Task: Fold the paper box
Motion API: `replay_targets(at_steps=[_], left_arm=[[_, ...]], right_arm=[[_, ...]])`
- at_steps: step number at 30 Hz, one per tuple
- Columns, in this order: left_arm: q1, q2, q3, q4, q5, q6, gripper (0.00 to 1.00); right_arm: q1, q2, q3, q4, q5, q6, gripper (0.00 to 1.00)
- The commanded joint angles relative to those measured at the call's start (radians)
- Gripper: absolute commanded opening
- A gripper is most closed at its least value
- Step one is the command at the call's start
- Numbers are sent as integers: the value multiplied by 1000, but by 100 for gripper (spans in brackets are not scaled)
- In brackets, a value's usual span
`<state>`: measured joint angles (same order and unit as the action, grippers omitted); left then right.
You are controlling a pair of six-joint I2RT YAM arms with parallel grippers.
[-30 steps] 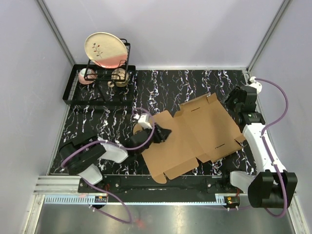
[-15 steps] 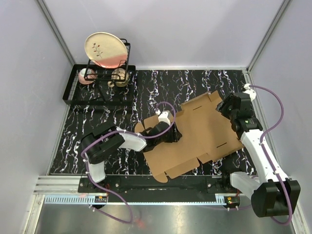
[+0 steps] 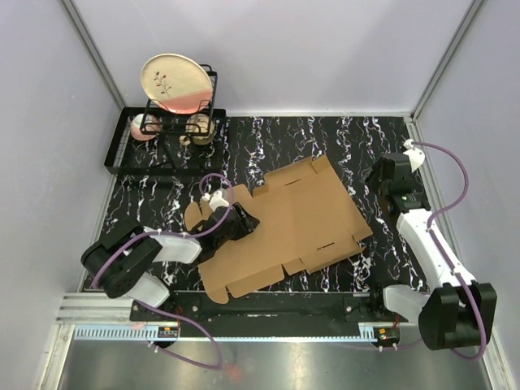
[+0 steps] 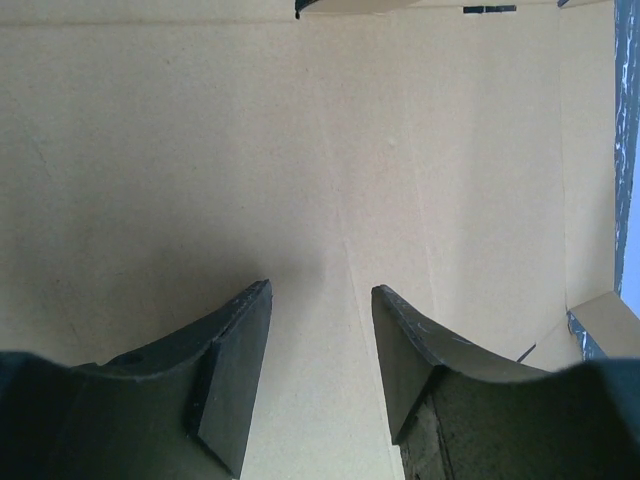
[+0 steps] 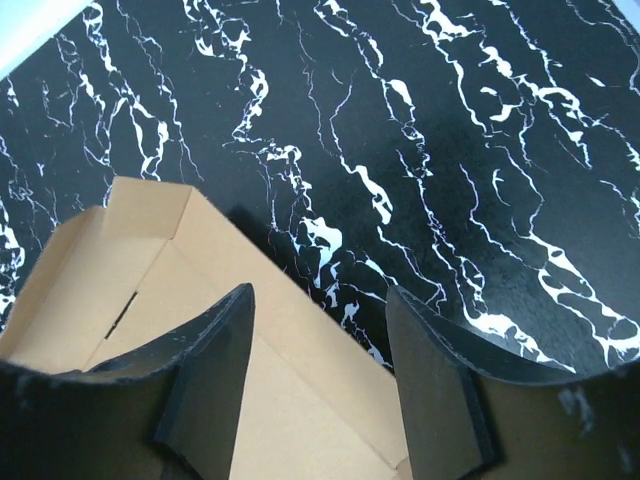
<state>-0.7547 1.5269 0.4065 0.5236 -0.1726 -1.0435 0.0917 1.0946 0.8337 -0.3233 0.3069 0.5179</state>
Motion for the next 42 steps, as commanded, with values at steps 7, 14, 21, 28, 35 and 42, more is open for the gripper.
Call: replay_targets(at_steps=[7,14,21,28,35,42], left_arm=[[3,21,-71,-287,-25,86,53],[3,32,-106,-240,1,94,53],[3,26,-129,-203,21,103,53],[3,39,-124,-183,36,114,53],[3,58,-124,-162,45,112,53],[3,61,-109,-163,48,120,53]], right_arm=[[-1,263,82,220,-334,-165,70],[-117,390,25,412,-676,-154,72],[-126,531,90,331,-716,-228,70],[-130,597,91,299,-776,-239,66],[-130,665,134,254,-833,-252,57],[-124,643,130,239,-809,-257,39]])
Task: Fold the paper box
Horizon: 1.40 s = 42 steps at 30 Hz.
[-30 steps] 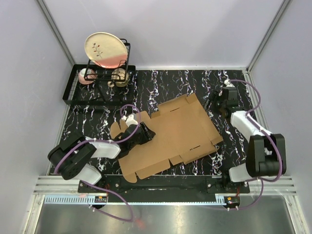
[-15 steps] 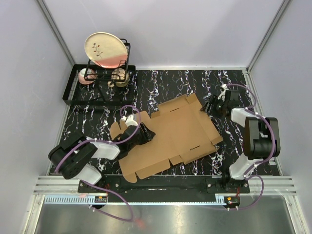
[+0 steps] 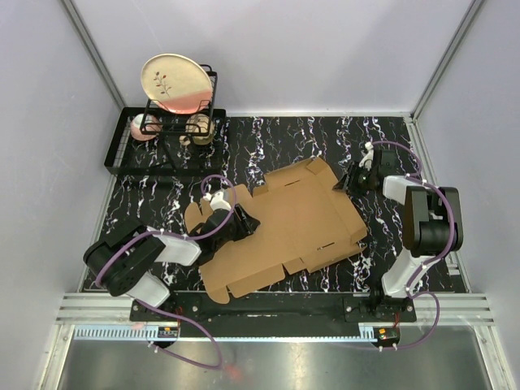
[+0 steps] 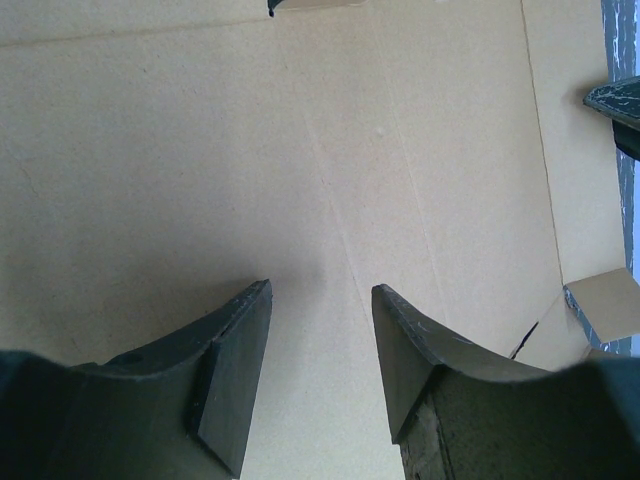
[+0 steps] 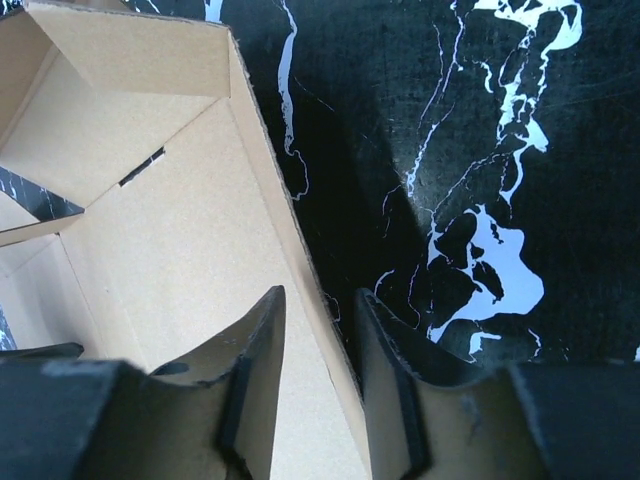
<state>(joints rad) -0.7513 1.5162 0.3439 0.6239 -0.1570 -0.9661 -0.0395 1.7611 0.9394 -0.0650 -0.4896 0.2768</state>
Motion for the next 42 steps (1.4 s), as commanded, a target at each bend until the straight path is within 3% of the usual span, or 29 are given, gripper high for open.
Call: replay_targets(at_steps=[1,5,6,11,15,23,28,32,36,42], left_arm=[[0,73,-43,-263,33,43,53],[0,81,-25,-263,39,52,53],[0,79,-23,-265,39,52,53],[1,50,-16,-277,30,63,53],[-11,-8,15,-312,14,75,53],[-102,-262,144,-516,-102,124,54],[-102,-402,175,-621,-171,142,55],[-83,-479,194,-647,-254,159,57],[-20,-433,214,-627,-243,145,57],[21,-321,228,-518,-262,132,57]], right_arm=[[10,-29,21,-25,5,-25,38],[33,-43,22,-47,39,-39,32],[65,-45,28,-59,74,-45,26],[110,-161,1,-98,235,-48,14],[214,-304,-10,-162,513,-73,11],[400,-486,134,-470,838,-214,10],[515,-517,219,-631,1022,-309,10],[677,-496,289,-708,1175,-367,10],[806,-430,332,-749,1373,-445,9],[906,-357,340,-701,1493,-570,8]])
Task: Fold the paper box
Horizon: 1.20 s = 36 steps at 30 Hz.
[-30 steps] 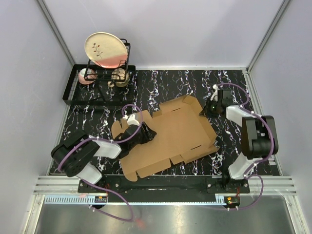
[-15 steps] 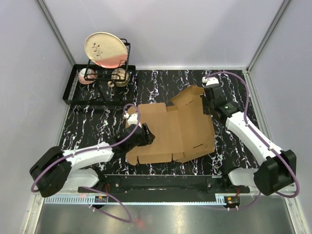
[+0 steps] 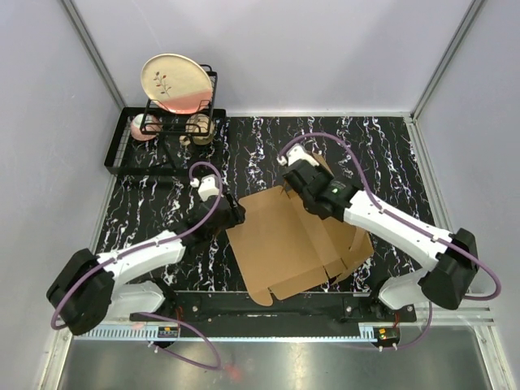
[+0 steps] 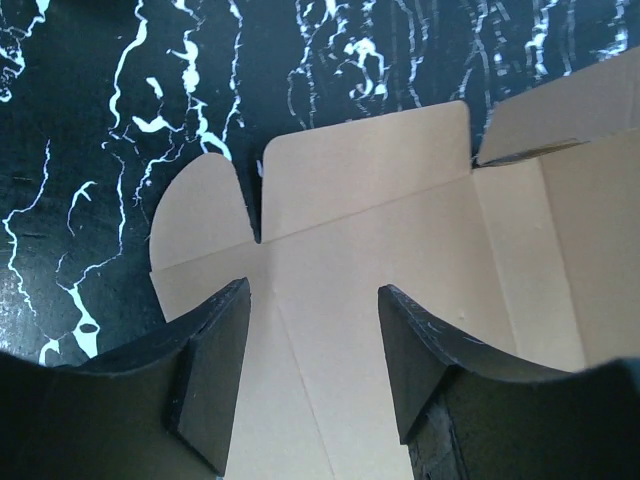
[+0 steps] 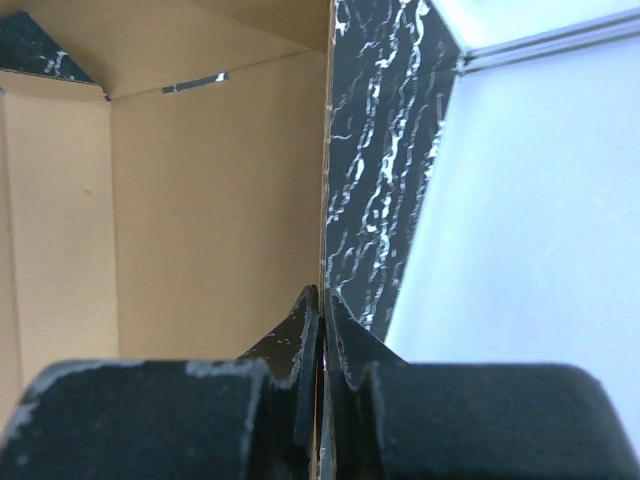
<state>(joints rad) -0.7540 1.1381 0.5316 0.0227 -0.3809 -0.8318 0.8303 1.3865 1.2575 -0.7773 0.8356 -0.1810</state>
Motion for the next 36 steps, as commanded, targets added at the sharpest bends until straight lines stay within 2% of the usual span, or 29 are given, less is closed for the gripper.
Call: replay_targets(at_steps=[1,8,11,12,13,14,17,18,21,22,24,26,28,29,36], left_arm=[[33,89,39,100,-39,-4,57],[56,164,4,273,-16,-52,57],[62,207,-7,402,-26,-58,58],[68,224,-4,466,-20,-59,58],[71,259,8,500,-10,-58,58],[74,279,16,537,11,-47,58],[82,359,25,731,98,-20,58],[91,379,25,843,128,-18,58],[100,457,15,1046,247,-6,60],[101,497,1,1100,299,14,61],[101,538,-27,1294,333,26,66],[101,609,-65,1469,361,26,69],[101,663,-68,1517,375,30,76],[101,675,-67,1533,375,30,98],[104,752,-78,1643,340,16,99]], right_arm=[[59,8,7,30,172,-145,8],[154,-66,-235,327,342,-362,7],[185,-99,-363,580,413,-552,6],[191,-109,-395,739,434,-614,6],[196,-115,-446,818,444,-724,6],[197,-118,-464,875,448,-768,6],[201,-116,-513,1018,448,-885,5],[202,-116,-530,1109,442,-946,5],[208,-113,-575,1242,430,-1008,5],[208,-115,-570,1231,427,-987,5],[210,-118,-546,1094,396,-866,5],[211,-124,-520,1046,370,-809,5],[211,-127,-511,1027,358,-764,5],[214,-127,-506,1014,341,-747,5],[216,-162,-515,886,280,-600,5]])
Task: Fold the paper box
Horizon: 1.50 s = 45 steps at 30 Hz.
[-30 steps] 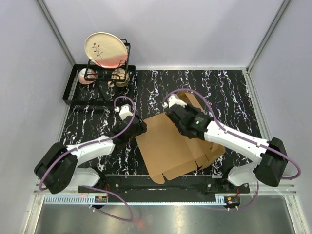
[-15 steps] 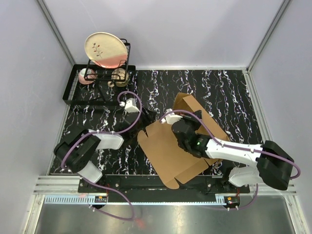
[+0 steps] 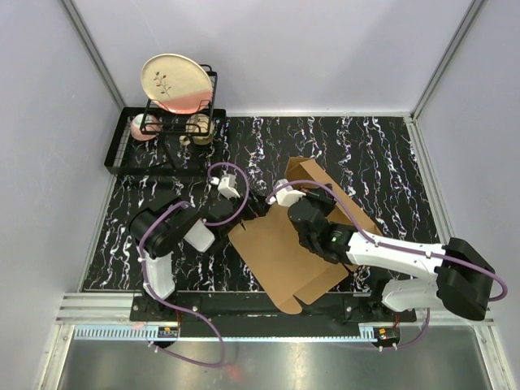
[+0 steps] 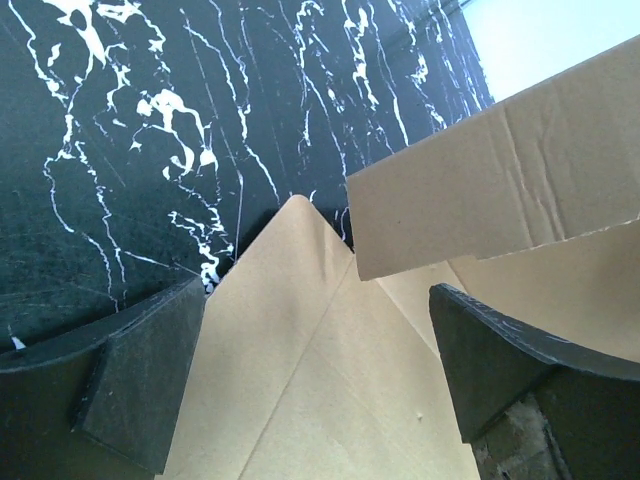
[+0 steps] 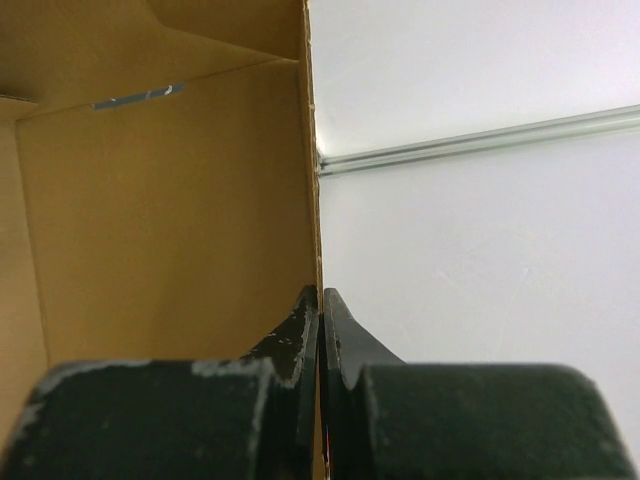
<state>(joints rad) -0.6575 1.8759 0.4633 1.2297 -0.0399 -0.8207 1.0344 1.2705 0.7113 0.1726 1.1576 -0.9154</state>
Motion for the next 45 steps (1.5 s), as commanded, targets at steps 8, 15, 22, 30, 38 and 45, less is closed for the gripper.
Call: replay_targets(at_steps=[8,15,22,30,38,45], left_arm=[[110,69,47,436,116,-228,99],[151,-58,43,305,186,-88,99],[125,-222,106,-99,-10,23,99],[71,-320,246,-561,-123,101,99],[130,-273,133,-324,66,96,98],[118,-213,74,-162,98,111,92]], right_arm=[[10,-105,16,-139,-78,199,5],[9,-141,-7,-140,-90,204,5],[9,-82,25,-142,-84,176,6],[0,21,92,-130,-72,90,5],[-2,66,99,31,-75,-152,4],[-2,89,-7,226,-113,-367,4]])
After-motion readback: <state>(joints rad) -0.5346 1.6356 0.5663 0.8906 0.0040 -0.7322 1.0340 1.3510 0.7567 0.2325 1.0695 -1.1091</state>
